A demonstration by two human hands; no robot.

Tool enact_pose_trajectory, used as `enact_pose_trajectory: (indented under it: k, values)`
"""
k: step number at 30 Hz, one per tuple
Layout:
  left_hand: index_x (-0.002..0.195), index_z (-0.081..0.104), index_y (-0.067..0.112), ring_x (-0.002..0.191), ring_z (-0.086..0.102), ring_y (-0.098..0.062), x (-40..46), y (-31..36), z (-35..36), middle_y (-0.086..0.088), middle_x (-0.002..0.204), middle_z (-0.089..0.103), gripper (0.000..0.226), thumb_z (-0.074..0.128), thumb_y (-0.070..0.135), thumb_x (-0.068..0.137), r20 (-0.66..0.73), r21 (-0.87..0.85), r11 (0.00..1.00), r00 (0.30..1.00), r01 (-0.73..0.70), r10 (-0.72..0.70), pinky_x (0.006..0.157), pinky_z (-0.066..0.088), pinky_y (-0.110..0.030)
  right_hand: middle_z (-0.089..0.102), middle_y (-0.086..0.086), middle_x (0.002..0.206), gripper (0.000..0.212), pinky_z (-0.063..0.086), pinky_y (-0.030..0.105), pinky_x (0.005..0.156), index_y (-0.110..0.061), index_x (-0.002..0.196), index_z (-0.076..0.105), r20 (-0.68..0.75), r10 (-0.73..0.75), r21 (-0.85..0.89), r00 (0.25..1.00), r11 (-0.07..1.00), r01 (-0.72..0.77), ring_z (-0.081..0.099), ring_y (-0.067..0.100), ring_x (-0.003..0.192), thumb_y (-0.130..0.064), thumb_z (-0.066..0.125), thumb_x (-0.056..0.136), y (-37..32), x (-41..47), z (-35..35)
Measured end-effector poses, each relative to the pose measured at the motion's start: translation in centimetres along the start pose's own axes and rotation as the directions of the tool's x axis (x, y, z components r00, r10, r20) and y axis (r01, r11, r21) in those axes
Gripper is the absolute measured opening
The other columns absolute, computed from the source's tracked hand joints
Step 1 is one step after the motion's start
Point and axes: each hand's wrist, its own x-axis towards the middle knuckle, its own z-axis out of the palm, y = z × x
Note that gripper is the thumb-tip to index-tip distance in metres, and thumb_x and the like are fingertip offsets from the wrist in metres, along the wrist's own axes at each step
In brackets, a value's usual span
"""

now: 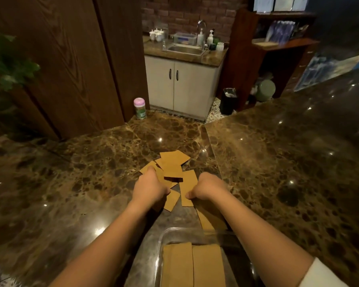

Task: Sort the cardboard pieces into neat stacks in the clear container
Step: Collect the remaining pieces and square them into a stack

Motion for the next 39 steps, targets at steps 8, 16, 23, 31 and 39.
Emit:
enact_pose_trajectory:
  k: [8, 16, 23, 31, 39]
  values:
    - [0.098, 0.069, 0.01, 0.078, 0.071, -0.025, -1.6, -1.2, -4.9, -0.01, 0.085, 0.075, 0.016, 0.058, 0.001, 0.092, 0.207, -0.574, 0.799, 0.975, 0.182, -0.074, 0.058, 0.054, -0.028, 0.065, 0.003, 0.096, 0.022, 0.043, 0.028, 0.062, -0.012, 0.087, 0.066, 0.151, -0.042, 0.505, 0.988, 0.862, -0.04, 0.058, 0.017, 0.086, -0.018, 0.085, 0.077, 2.8, 0.7, -3.2]
    - [0.111, 0.065, 0.021, 0.072, 0.071, -0.014, -3.8, 3.0, -6.6, -0.003, 0.093, 0.076, 0.031, 0.058, -0.001, 0.091, 0.171, -0.894, 0.435, 0.979, 0.106, 0.113, 0.058, 0.052, -0.029, 0.074, 0.012, 0.096, 0.027, 0.053, 0.032, 0.063, -0.01, 0.1, 0.068, 0.042, -0.022, 0.734, 0.999, 0.679, -0.016, 0.07, 0.027, 0.088, -0.013, 0.083, 0.078, 7.5, -2.9, -9.3]
    - [0.116, 0.07, 0.018, 0.096, 0.074, -0.023, -6.6, 9.4, -7.2, -0.007, 0.107, 0.077, 0.028, 0.053, 0.008, 0.097, 0.049, -0.944, 0.324, 0.941, -0.066, 0.336, 0.065, 0.06, -0.032, 0.079, 0.01, 0.093, 0.012, 0.058, 0.028, 0.056, -0.017, 0.094, 0.081, -0.18, -0.354, 0.906, 0.918, 0.303, 0.295, 0.077, 0.022, 0.077, -0.016, 0.07, 0.09, 5.7, -8.8, -11.2]
    - [0.132, 0.061, 0.024, 0.107, 0.069, -0.025, -8.2, 12.0, -7.7, -0.011, 0.124, 0.07, 0.033, 0.043, 0.025, 0.104, 0.11, -0.991, 0.121, 0.857, 0.056, 0.504, 0.075, 0.058, -0.036, 0.08, -0.002, 0.098, 0.019, 0.058, 0.021, 0.064, -0.027, 0.108, 0.076, -0.411, -0.427, 0.8, 0.806, 0.255, 0.543, 0.076, 0.016, 0.088, -0.017, 0.066, 0.094, 3.1, -11.4, -11.9]
    - [0.127, 0.064, 0.026, 0.087, 0.074, -0.029, -7.2, 11.2, -8.4, -0.012, 0.105, 0.077, 0.032, 0.043, 0.028, 0.103, 0.187, -0.98, 0.021, 0.89, 0.196, 0.417, 0.072, 0.059, -0.043, 0.077, -0.012, 0.103, 0.027, 0.058, 0.024, 0.08, -0.03, 0.109, 0.075, -0.855, -0.458, 0.173, 0.242, 0.189, 0.967, 0.071, 0.01, 0.097, -0.009, 0.065, 0.094, 3.5, -12.1, -12.9]
